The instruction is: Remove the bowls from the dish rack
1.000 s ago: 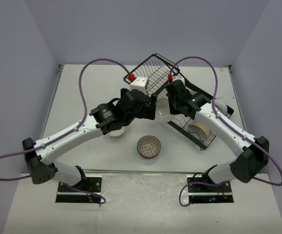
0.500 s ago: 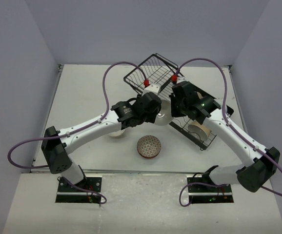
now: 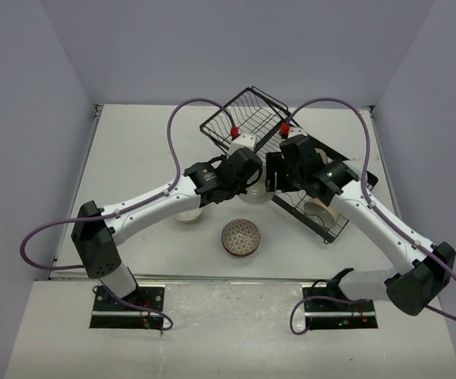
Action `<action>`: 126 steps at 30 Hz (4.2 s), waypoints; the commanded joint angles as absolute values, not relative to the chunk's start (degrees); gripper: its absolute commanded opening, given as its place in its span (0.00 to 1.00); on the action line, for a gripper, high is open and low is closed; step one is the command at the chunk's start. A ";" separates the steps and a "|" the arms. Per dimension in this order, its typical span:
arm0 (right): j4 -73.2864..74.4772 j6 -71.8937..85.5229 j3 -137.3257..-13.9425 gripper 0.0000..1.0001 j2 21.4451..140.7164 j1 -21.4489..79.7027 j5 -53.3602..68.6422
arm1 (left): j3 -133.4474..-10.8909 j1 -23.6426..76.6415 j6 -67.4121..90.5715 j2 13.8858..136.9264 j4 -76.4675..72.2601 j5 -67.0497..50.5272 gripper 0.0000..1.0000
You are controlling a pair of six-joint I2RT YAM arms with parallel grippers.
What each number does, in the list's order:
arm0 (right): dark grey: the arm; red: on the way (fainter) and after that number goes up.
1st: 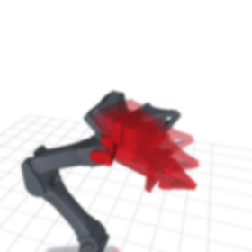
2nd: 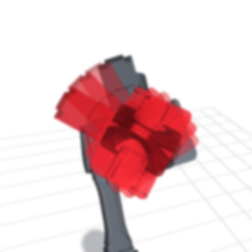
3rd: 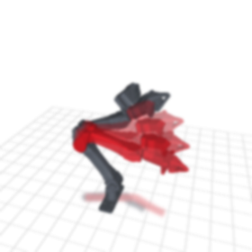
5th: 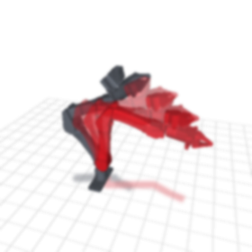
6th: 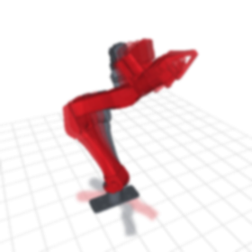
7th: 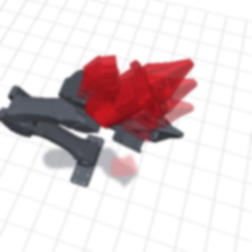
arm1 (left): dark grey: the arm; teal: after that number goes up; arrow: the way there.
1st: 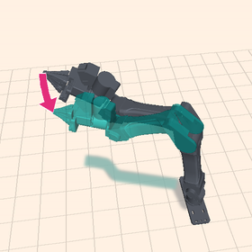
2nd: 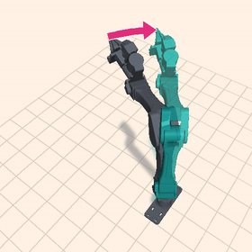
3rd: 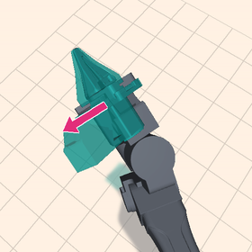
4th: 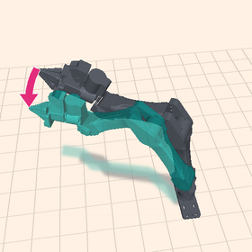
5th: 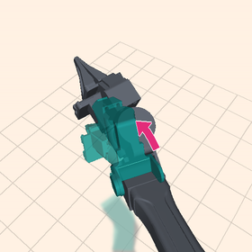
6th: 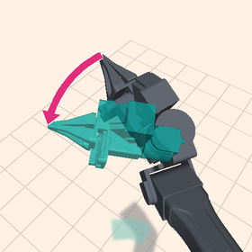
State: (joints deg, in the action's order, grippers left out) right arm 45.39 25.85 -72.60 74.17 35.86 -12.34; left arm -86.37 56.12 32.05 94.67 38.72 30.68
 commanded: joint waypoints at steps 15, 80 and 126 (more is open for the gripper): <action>44.65 25.58 -66.19 0.99 55.12 35.33 -15.82 | -58.85 13.65 43.66 64.27 37.71 29.80 0.00; 56.03 23.25 -58.61 0.99 57.47 37.18 -49.91 | -54.59 42.54 56.69 58.37 17.49 9.40 1.00; 50.10 24.61 -61.70 0.99 12.57 37.18 -35.68 | -77.96 64.60 97.65 123.04 -33.84 13.71 0.78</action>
State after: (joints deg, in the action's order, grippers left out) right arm 50.02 26.09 -62.00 12.69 37.12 -36.40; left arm -75.20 65.12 96.53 122.15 -29.76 13.52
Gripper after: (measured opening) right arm 0.987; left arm 0.791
